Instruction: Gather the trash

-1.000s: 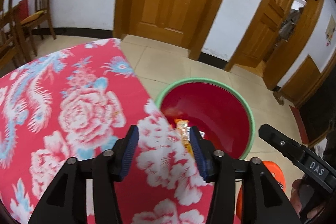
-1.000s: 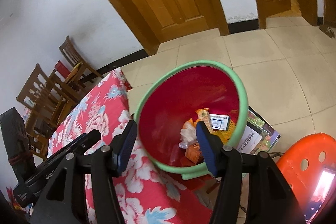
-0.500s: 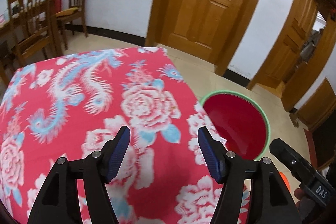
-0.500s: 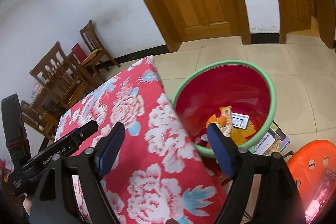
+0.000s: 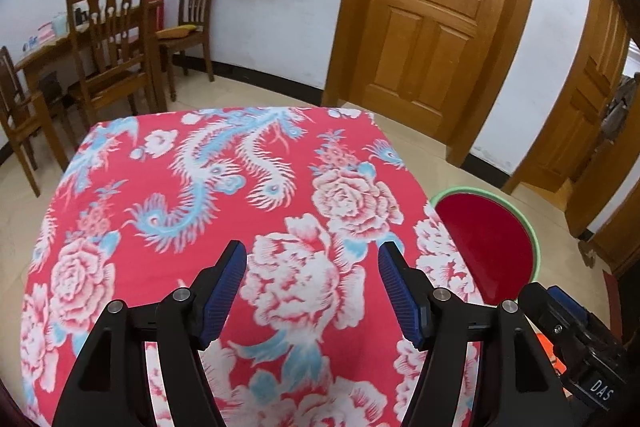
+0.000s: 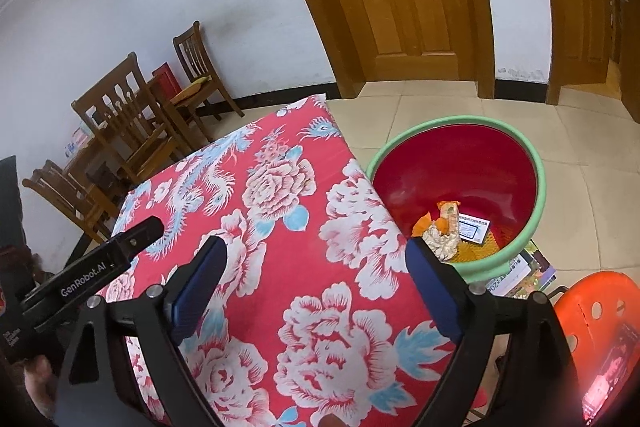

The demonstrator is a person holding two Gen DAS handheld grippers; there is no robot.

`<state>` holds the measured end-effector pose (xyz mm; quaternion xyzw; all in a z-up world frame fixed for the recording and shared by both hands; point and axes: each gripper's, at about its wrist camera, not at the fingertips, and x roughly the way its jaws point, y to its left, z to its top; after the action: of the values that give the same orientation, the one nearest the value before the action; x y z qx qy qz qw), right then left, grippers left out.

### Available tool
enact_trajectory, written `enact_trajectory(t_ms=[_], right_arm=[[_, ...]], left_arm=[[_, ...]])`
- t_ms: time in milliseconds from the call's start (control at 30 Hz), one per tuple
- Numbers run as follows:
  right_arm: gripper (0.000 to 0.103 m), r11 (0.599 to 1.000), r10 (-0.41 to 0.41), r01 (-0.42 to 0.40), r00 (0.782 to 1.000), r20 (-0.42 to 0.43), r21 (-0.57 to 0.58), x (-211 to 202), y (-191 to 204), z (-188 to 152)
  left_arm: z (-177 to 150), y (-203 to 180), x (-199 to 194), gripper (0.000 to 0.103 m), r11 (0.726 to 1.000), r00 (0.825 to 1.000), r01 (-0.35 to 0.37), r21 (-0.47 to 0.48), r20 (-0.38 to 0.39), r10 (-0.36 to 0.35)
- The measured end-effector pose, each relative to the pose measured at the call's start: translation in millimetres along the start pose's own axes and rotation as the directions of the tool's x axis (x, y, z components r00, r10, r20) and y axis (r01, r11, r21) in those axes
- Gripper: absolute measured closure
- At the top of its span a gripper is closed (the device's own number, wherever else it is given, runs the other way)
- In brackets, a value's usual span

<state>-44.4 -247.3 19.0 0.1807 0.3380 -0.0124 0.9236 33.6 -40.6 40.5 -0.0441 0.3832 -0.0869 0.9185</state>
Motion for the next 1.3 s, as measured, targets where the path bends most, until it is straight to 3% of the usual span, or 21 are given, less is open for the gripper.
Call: enact_trajectory(t_ms=[1300], right_arm=[[0.013, 1.000, -0.011, 0.011, 1.000, -0.002, -0.010, -4.7, 6.0, -10.2]], left_arm=[[-12.3, 8.0, -11.6, 0.033, 1.000, 1.000, -0.025, -0.019, 0.015, 0.026]])
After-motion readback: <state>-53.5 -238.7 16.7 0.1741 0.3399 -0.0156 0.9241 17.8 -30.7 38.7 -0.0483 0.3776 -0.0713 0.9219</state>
